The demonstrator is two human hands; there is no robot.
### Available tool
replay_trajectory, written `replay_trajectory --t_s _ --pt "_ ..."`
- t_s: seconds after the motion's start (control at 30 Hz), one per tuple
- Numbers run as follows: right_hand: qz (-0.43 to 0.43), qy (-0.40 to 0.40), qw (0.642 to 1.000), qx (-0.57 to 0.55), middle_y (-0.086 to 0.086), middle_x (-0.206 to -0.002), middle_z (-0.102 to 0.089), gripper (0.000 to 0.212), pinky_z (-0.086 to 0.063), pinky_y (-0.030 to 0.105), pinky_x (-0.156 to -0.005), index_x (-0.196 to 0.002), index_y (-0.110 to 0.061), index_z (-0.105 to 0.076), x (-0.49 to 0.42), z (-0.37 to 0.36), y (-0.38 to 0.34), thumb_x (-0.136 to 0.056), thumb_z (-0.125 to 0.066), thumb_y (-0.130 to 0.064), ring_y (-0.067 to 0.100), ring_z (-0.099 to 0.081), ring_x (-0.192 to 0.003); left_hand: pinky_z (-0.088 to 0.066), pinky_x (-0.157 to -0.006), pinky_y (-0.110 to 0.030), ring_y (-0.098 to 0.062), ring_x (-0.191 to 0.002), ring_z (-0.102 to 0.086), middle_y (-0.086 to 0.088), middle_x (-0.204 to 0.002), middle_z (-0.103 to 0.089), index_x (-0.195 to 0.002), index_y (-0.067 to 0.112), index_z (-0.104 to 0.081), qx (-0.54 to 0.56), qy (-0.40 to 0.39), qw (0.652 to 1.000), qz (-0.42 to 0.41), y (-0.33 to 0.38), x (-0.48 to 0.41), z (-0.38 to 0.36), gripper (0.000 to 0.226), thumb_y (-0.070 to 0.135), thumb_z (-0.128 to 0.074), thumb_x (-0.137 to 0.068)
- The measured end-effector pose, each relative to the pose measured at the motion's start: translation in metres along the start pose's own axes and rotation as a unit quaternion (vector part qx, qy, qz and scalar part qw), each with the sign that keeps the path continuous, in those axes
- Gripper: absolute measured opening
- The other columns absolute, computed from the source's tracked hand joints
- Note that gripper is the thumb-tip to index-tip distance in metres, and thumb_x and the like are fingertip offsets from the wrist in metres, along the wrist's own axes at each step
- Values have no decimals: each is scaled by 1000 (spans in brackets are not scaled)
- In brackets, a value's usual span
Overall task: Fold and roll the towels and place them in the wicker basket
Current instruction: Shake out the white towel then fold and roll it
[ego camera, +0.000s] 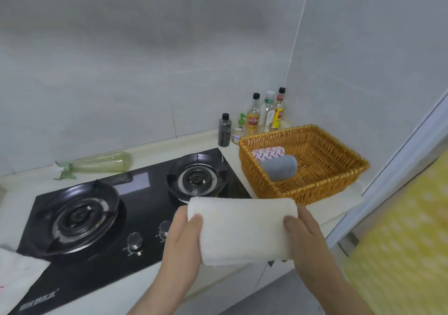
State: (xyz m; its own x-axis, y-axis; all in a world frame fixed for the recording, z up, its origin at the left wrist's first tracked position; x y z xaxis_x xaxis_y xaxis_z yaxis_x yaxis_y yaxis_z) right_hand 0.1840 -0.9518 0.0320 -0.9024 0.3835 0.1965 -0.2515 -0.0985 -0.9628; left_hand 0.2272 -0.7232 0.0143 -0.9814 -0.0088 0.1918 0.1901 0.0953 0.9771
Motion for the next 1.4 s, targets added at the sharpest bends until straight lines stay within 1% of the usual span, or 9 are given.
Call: replay_trajectory --t_s 0.17,0.33,0.47,0.6,0.83,1.07,1.13,1.27,1.4 --pt "-21 6 1000 3 8 -92 -60 26 -43 31 -54 -94 -26 -60 -55 22 -5 -98 -38 -12 21 -56 -74 -48 -65 -34 -15 -83 -64 1 -87 -69 -94 25 -66 7 -6 1000 6 6 -46 -43 17 26 -50 -90" --pt "-24 4 1000 -7 7 -88 -57 19 -38 29 -57 -94 -25 -60 -95 44 -7 -96 -42 -18 20 -52 -73 -51 -83 -47 -22 -94 -67 5 -88 -73 -86 33 -69 5 10 1000 15 1 -76 -76 23 21 -51 -92" --pt "-18 -1 1000 -21 -2 -82 -60 29 -39 26 -54 -92 -26 -62 -125 61 -14 -71 -43 -33 13 -56 -72 -52 -78 -43 -26 -96 -65 -4 -96 -70 -95 24 -64 -9 23 1000 12 1 -94 -102 28 10 -40 -99" --pt "-6 -41 998 -42 0 -87 -60 16 -40 16 -46 -97 -22 -61 -166 78 -15 -96 -47 -13 12 -57 -74 -51 -67 -30 -16 -88 -65 -3 -96 -68 -96 24 -61 -14 45 999 -10 11 -109 -135 26 10 -39 -100" --pt "20 -83 996 -23 -7 -86 -70 18 -49 32 -69 -91 -27 -67 -252 120 -14 -87 -50 -23 17 -65 -86 -49 -60 -23 -15 -86 -63 -5 -97 -65 -101 16 -59 -20 102 994 -14 6 -141 -200 22 11 -37 -100" --pt "28 -162 986 38 -2 -97 -68 22 -50 25 -65 -102 -23 -62 -313 148 -10 -99 -42 -14 15 -65 -90 -54 -82 -47 -23 -96 -66 -6 -101 -67 -99 22 -62 -40 150 988 8 -16 -164 -250 18 21 -44 -99" --pt "6 -204 977 60 -3 -101 -67 19 -52 25 -66 -105 -26 -60 -328 153 -1 -100 -43 -20 13 -64 -91 -55 -79 -38 -16 -95 -66 -1 -102 -67 -103 24 -61 -71 145 987 21 -22 -168 -260 18 22 -43 -101" --pt "-20 -347 925 154 -19 -115 -64 30 -48 34 -96 -122 -44 -49 -359 158 29 -94 -57 -33 3 -60 -107 -54 -83 -34 -6 -91 -65 6 -100 -68 -109 31 -55 -221 92 970 51 -36 -188 -276 15 37 -46 -99" --pt "-27 -402 875 269 -25 -121 -53 66 -42 18 -85 -132 -48 -32 -383 162 54 -82 -63 -20 -5 -48 -110 -48 -68 -25 -6 -85 -60 8 -92 -63 -104 31 -49 -342 52 934 93 -51 -205 -290 13 37 -53 -94"
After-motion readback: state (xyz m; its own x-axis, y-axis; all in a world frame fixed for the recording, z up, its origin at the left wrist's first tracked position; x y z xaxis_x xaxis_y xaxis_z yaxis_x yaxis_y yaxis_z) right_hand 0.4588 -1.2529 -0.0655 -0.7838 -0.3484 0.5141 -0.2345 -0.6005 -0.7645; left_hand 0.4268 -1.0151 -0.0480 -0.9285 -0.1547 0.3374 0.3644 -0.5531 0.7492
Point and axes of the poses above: each hand's wrist, its own x-axis away from the middle knuckle, its own z-axis out of the back of the hand, y = z × x, the point moved 10 cm from there along -x, towards the middle knuckle
